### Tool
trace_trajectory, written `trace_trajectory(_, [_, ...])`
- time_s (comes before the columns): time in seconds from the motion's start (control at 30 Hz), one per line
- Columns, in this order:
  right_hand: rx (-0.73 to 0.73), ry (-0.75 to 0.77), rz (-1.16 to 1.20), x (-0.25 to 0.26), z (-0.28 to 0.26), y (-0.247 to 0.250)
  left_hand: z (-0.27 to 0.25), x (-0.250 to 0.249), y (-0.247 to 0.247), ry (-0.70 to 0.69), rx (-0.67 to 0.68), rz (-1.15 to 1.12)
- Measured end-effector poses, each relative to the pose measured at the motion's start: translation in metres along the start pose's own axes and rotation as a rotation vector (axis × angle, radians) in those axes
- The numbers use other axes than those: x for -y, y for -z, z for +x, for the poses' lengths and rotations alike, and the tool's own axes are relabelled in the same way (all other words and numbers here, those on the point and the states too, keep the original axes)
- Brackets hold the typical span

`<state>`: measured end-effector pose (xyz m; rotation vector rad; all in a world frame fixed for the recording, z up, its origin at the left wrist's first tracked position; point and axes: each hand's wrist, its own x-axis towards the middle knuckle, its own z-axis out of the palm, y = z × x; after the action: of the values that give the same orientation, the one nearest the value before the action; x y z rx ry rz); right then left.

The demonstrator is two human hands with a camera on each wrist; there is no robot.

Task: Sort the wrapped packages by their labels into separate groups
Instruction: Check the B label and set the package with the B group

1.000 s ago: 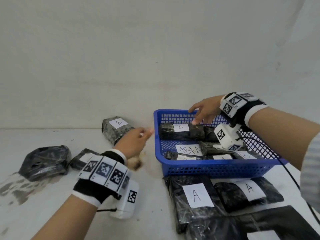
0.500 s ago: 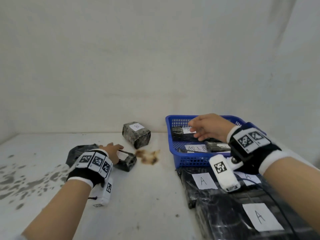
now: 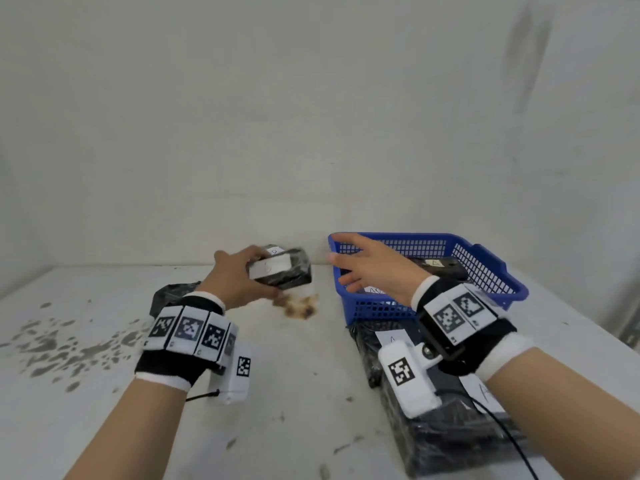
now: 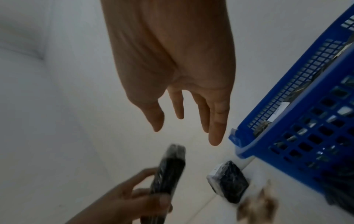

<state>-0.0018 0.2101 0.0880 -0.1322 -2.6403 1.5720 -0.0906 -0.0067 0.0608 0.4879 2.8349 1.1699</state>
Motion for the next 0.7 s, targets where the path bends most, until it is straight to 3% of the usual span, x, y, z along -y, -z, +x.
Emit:
trace_trajectory(0.13, [0.073, 0.081, 0.270, 0.003, -0.021, -0.017, -0.040, -0.026, 0.000, -0.219, -0.122, -0.142])
trace_trajectory(0.27, [0.032, 0.249, 0.534, -0.010, -0.039, -0.022, -0.071, -0.031, -0.009, -0.334, -0.185, -0.301])
trace_trajectory(0.43, [-0.054, 0.357, 0.712, -0.022, -0.064, -0.023, -0.092, -0.029, -0.017, -0.305, -0.165, -0.779])
trace_trajectory(0.6, [-0.163, 0.435, 0.587, -0.029, -0.083, -0.026, -0.103, -0.028, -0.029, -0.320, -0.105, -0.971])
trace_trajectory(0.7, [-0.218, 0.438, 0.638, -0.035, -0.086, -0.028, -0.104, -0.028, -0.035, -0.361, -0.118, -0.987])
